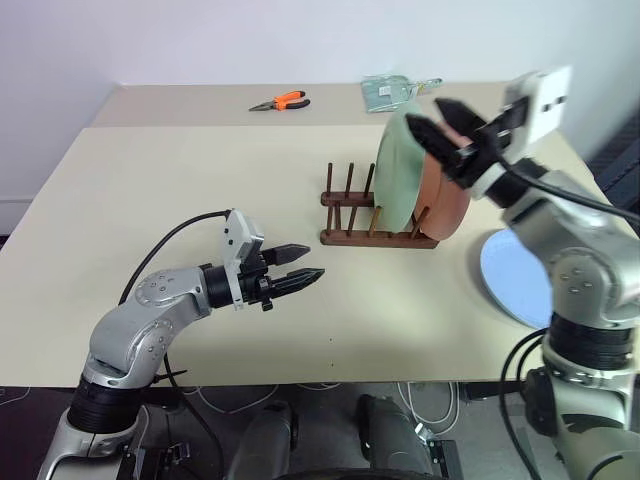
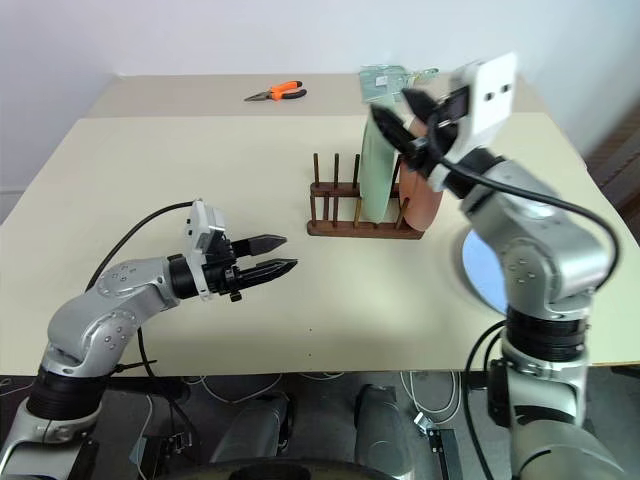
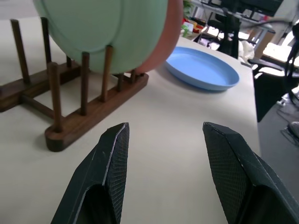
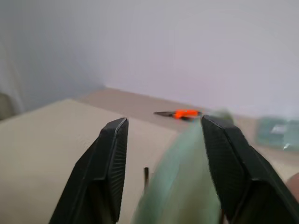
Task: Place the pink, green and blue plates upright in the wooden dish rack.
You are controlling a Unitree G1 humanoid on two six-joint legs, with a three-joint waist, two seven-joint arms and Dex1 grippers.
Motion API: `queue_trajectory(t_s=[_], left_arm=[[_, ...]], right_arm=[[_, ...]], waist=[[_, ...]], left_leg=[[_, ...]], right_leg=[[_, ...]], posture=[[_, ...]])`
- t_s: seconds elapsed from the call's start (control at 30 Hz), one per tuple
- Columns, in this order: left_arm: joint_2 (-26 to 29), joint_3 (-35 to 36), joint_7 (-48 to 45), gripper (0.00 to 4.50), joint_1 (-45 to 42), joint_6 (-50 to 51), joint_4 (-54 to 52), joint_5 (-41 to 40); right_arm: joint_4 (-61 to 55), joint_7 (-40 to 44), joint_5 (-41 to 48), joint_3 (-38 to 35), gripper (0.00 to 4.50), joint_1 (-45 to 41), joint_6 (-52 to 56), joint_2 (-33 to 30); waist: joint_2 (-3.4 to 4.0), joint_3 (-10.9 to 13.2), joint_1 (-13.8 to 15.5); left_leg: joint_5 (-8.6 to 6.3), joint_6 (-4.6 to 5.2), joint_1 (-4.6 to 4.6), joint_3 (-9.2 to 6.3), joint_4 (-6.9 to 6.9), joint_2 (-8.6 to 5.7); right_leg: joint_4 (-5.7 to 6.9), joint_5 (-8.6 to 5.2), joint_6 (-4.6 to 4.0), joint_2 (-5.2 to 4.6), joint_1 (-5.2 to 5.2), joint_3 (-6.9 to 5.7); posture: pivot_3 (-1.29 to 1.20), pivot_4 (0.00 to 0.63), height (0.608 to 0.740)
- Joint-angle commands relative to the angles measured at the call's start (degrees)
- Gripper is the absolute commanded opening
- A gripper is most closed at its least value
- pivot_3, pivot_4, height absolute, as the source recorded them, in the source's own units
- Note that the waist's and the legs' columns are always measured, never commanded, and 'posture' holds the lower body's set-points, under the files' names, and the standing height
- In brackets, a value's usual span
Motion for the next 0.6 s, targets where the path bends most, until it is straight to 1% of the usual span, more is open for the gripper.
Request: queue_trajectory(t_s=[0.03,0.07,0.1,0.13,0.2,0.23,0.3,0.37,0.4,0.5,0.57,0.6], left_arm=[[-0.68,-2.04,-2.56,2.57,-1.67,-1.74,0.88,0.87],[-0.95,-2.68,-3.26,2.57,-2.17,-1.93,1.52,1.12],[-1.13,-3.05,-3.73,2.57,-2.49,-2.08,1.95,1.32],[-1.42,-3.77,-4.37,2.57,-3.19,-2.52,2.87,1.91],[-1.86,-4.66,-5.31,2.57,-4.1,-3.19,4.16,2.74],[-2.07,-5.17,-5.86,2.57,-4.58,-3.46,4.76,3.08],[-2.32,-5.7,-6.68,2.57,-5.06,-3.8,5.44,3.52],[-2.46,-6.43,-7.66,2.57,-5.48,-4.21,5.96,4.07],[-2.53,-6.74,-8.03,2.57,-5.65,-4.33,6.19,4.36],[-2.71,-7.4,-8.57,2.57,-5.86,-4.56,6.22,4.98],[-2.99,-7.56,-8.51,2.57,-5.8,-4.48,5.84,5.13],[-3.11,-7.56,-8.39,2.57,-5.75,-4.3,5.52,5.14]], right_arm=[[-3.36,1.74,3.25,-12.91,3.81,3.38,0.71,-6.64],[-4.17,2.47,4.0,-15.33,4.29,6.09,1.79,-8.42],[-4.72,2.93,4.71,-16.74,4.41,8.0,2.45,-9.63],[-5.47,4.78,2.96,-18.48,4.41,13.63,2.79,-11.54],[-6.6,7.33,0.51,-20.3,4.41,21.88,2.86,-14.3],[-8.06,8.91,-1.26,-20.32,4.41,27.73,2.9,-15.36],[-9.88,10.53,-3.14,-19.84,4.41,34.87,2.38,-16.3],[-11.99,11.03,-9.07,-13.94,4.41,43.81,0.55,-17.12],[-12.14,10.2,-11.98,-10.44,4.41,46.42,-0.28,-16.87],[-7.7,3.96,-19.02,-2.15,4.41,46.33,0.16,-14.61],[-4.71,1.91,-22.67,1.51,4.41,45.41,0.34,-13.73],[-2.95,0.79,-24.39,2.83,4.17,44.66,0.07,-13.16]], waist=[[-0.01,0.0,0.48],[-0.03,0.0,0.73],[-0.03,0.0,0.85],[-0.03,-0.01,1.1],[-0.05,-0.01,1.16],[-0.03,-0.02,1.22],[0.01,-0.01,1.13],[0.1,-0.02,0.93],[0.07,-0.04,0.94],[-0.02,-0.04,0.59],[0.0,-0.03,0.75],[0.0,-0.03,0.92]], left_leg=[[-0.01,0.01,-0.01,0.0,0.01,0.0],[-0.02,0.04,-0.01,-0.02,0.0,0.0],[-0.06,0.1,0.01,0.03,-0.01,0.0],[-0.06,0.11,0.0,0.04,-0.01,0.01],[-0.07,0.12,0.02,0.06,0.0,0.03],[-0.07,0.12,0.01,0.09,0.01,0.02],[-0.08,0.13,0.02,0.13,0.04,0.02],[-0.08,0.15,0.05,0.26,0.07,0.02],[-0.09,0.15,0.05,0.28,0.07,0.02],[-0.1,0.14,0.07,0.28,0.1,0.08],[-0.1,0.14,0.06,0.31,0.14,0.05],[-0.1,0.14,0.04,0.31,0.14,0.04]], right_leg=[[-0.04,0.0,0.0,-0.01,0.02,0.0],[-0.09,-0.01,0.01,-0.02,0.07,-0.04],[-0.13,-0.02,0.02,-0.03,0.09,-0.03],[-0.14,-0.02,0.02,-0.03,0.09,-0.02],[-0.14,-0.03,0.02,-0.03,0.1,-0.03],[-0.14,-0.03,0.02,-0.06,0.09,-0.02],[-0.14,-0.09,0.12,-0.08,0.13,-0.01],[-0.12,-0.16,0.24,-0.11,0.11,0.07],[-0.12,-0.16,0.25,-0.12,0.1,0.08],[-0.12,-0.17,0.24,-0.09,0.11,0.04],[-0.12,-0.16,0.23,-0.16,0.1,0.07],[-0.12,-0.16,0.23,-0.18,0.1,0.07]], posture=[[0.0,0.15,0.74],[0.0,0.15,0.74],[0.0,0.15,0.74],[0.0,0.15,0.74],[0.0,0.15,0.74],[0.0,0.15,0.74],[0.0,0.15,0.74],[0.0,0.15,0.74],[0.0,0.15,0.74],[0.0,0.15,0.74],[0.0,0.15,0.74],[0.0,0.15,0.74]])
